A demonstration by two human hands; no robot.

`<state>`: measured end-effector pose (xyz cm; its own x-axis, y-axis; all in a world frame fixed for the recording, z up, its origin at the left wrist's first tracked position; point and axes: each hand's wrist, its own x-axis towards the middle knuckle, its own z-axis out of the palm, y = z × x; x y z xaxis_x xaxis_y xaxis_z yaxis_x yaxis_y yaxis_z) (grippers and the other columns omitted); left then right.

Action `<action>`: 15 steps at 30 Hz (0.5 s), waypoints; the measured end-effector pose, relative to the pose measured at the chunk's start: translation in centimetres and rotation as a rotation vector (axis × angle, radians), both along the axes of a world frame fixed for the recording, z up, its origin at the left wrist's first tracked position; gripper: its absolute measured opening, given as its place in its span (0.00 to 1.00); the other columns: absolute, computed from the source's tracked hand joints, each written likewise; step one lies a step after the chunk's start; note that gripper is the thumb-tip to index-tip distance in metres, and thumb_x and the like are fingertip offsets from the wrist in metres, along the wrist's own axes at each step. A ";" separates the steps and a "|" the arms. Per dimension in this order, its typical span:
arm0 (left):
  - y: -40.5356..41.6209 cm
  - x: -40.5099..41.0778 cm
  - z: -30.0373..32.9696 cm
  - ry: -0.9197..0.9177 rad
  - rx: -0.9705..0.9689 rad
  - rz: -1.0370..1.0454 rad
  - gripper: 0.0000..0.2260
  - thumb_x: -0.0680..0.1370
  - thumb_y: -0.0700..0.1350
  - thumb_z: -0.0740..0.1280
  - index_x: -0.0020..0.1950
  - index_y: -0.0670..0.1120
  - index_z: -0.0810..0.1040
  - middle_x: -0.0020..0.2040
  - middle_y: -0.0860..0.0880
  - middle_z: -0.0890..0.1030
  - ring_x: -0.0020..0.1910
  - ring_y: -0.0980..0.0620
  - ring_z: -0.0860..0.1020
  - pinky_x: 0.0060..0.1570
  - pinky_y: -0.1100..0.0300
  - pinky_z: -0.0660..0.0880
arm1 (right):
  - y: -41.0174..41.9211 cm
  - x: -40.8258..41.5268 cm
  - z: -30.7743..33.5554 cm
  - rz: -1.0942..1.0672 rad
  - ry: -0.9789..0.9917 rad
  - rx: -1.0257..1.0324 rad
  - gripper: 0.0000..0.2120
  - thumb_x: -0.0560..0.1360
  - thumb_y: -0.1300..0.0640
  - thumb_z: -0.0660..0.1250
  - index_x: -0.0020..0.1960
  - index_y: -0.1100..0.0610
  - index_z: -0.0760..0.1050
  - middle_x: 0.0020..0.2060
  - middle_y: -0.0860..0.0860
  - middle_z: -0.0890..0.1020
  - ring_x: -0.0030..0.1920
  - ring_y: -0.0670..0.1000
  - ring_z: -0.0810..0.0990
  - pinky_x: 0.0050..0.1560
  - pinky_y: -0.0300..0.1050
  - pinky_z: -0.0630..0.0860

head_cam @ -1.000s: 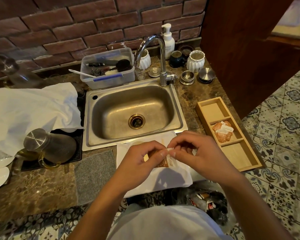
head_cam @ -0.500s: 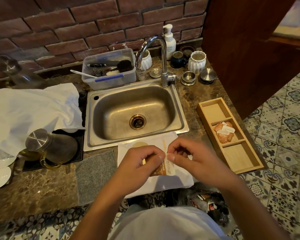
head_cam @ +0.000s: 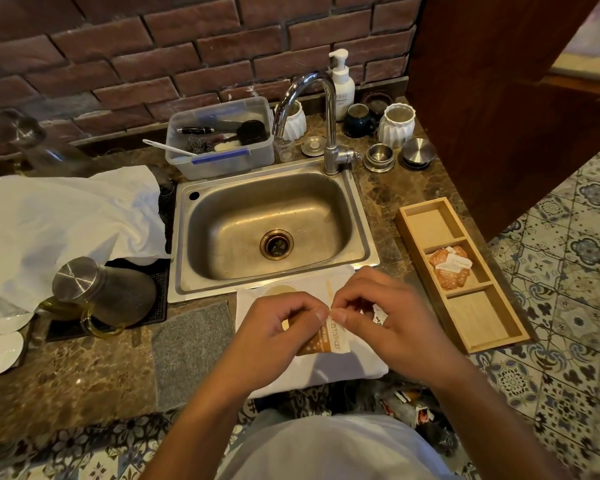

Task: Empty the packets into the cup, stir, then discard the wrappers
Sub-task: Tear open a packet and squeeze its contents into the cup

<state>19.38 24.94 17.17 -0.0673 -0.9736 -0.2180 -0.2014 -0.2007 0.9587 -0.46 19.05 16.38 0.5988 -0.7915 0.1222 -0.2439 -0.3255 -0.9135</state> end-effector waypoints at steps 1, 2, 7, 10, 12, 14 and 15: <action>0.0 -0.1 -0.1 0.014 0.005 0.012 0.09 0.78 0.49 0.67 0.44 0.48 0.84 0.35 0.51 0.79 0.34 0.53 0.75 0.35 0.59 0.72 | 0.1 0.0 0.0 -0.013 0.010 -0.026 0.02 0.78 0.60 0.72 0.49 0.54 0.83 0.44 0.47 0.80 0.46 0.51 0.79 0.42 0.47 0.76; -0.1 -0.1 -0.1 0.024 0.008 0.026 0.09 0.78 0.49 0.67 0.44 0.48 0.84 0.35 0.50 0.79 0.34 0.53 0.75 0.35 0.58 0.72 | 0.1 0.1 -0.1 -0.027 0.031 -0.063 0.02 0.78 0.59 0.72 0.49 0.54 0.83 0.44 0.46 0.80 0.46 0.50 0.79 0.42 0.45 0.76; -0.2 -0.3 -0.1 0.053 0.020 0.078 0.10 0.80 0.43 0.67 0.42 0.49 0.85 0.33 0.52 0.79 0.32 0.55 0.75 0.33 0.62 0.72 | 0.8 0.6 -0.3 -0.106 0.100 -0.263 0.04 0.79 0.55 0.69 0.50 0.55 0.82 0.45 0.46 0.79 0.47 0.45 0.76 0.45 0.39 0.73; -0.2 -0.4 0.2 0.066 0.049 0.101 0.11 0.81 0.38 0.66 0.42 0.46 0.86 0.33 0.53 0.81 0.33 0.57 0.76 0.35 0.65 0.72 | 1.2 0.8 -0.5 -0.154 0.142 -0.409 0.08 0.80 0.53 0.66 0.50 0.56 0.82 0.45 0.49 0.80 0.47 0.47 0.77 0.46 0.40 0.73; -0.3 -0.5 0.3 0.064 0.061 0.104 0.10 0.81 0.38 0.66 0.43 0.44 0.85 0.34 0.53 0.81 0.33 0.57 0.77 0.36 0.66 0.72 | 1.4 0.8 -0.6 -0.187 0.142 -0.444 0.09 0.80 0.53 0.66 0.51 0.56 0.83 0.45 0.50 0.81 0.47 0.47 0.77 0.47 0.38 0.72; -0.4 -0.6 0.5 0.071 0.067 0.100 0.10 0.81 0.39 0.66 0.43 0.44 0.85 0.34 0.54 0.82 0.33 0.57 0.77 0.36 0.67 0.72 | 1.5 0.8 -0.8 -0.214 0.130 -0.444 0.09 0.79 0.53 0.67 0.50 0.56 0.83 0.45 0.50 0.82 0.47 0.46 0.77 0.47 0.36 0.72; -0.4 -0.6 0.6 0.078 0.069 0.099 0.10 0.81 0.39 0.66 0.43 0.44 0.85 0.34 0.54 0.81 0.33 0.58 0.77 0.36 0.67 0.72 | 1.5 0.8 -0.8 -0.220 0.118 -0.432 0.09 0.79 0.52 0.67 0.50 0.56 0.83 0.45 0.50 0.82 0.47 0.45 0.76 0.47 0.35 0.72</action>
<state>18.80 24.53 17.72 0.0091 -0.9592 -0.2827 -0.1024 -0.2821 0.9539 0.32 20.54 15.57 0.4530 -0.7925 0.4083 -0.4426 -0.5975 -0.6687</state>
